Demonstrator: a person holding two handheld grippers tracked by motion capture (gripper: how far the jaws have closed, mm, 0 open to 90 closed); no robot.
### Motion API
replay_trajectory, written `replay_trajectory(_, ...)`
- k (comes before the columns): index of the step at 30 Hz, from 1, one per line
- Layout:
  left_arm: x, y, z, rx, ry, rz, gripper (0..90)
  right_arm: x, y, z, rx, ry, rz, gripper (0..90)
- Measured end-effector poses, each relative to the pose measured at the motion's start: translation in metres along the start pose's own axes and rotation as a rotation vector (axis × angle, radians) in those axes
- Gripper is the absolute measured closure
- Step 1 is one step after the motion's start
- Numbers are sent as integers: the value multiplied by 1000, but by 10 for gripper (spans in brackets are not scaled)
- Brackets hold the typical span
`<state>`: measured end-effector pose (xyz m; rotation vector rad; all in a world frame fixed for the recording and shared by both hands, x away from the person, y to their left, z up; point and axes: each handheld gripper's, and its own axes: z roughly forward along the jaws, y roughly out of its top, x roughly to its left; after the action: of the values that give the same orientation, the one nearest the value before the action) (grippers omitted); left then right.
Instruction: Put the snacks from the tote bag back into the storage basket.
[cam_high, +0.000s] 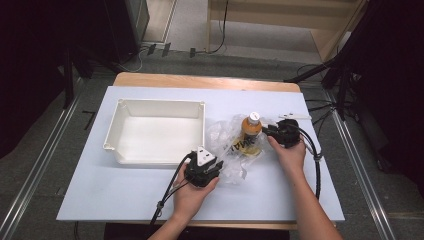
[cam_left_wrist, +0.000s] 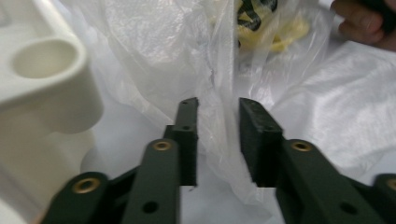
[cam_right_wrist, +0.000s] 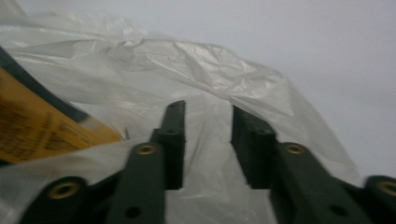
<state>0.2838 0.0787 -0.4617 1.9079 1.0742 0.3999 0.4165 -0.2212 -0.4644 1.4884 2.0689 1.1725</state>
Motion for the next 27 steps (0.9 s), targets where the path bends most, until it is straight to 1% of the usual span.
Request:
replay_trajectory(1,0,-1,-3,-26,5,-10,628,1,0,-5,-27,2,-6,547)
replay_trajectory(3,-1,0,-9,-76,4,-18,592,3,0,-16,-62,3,-20,505)
replay_trajectory(5,-3,2,-14,-117,-1,2,564,5,1,-26,-99,6,-33,488)
replay_trajectory(6,-5,3,-16,-135,-10,9,547,6,2,-31,-111,3,-35,485)
replay_trajectory(8,-8,5,-18,-159,-7,19,530,6,3,-38,-141,0,-35,486)
replay_trajectory(10,-11,8,-19,-181,16,13,516,5,4,-41,-144,-1,-26,497)
replay_trajectory(12,-10,11,-19,-196,40,0,512,4,3,-40,-125,-5,-20,532)
replay_trajectory(14,-9,14,-18,-200,60,-21,519,3,1,-37,-97,-17,-25,594)
replay_trajectory(15,-8,15,-16,-187,66,-23,551,3,-1,-35,-84,-21,-25,631)
replay_trajectory(16,-9,16,-14,-162,79,-14,609,2,-3,-32,-69,-21,-27,678)
replay_trajectory(17,-9,17,-11,-135,83,-8,698,2,-5,-30,-57,-21,-28,725)
replay_trajectory(18,-8,16,-8,-114,65,-1,796,1,-7,-29,-45,-24,-30,773)
replay_trajectory(19,-8,15,-4,-86,71,8,869,1,-8,-27,-35,-22,-32,811)
replay_trajectory(20,-7,14,-1,-61,70,2,900,1,-10,-25,-23,-22,-35,848)
replay_trajectory(22,-4,10,6,-8,53,-18,900,1,-12,-22,1,-33,-44,894)
replay_trajectory(25,-1,4,15,67,34,-33,900,-2,-16,-19,33,-38,-42,900)
replay_trajectory(27,-1,5,16,86,40,-25,900,-2,-18,-16,50,-37,-46,900)
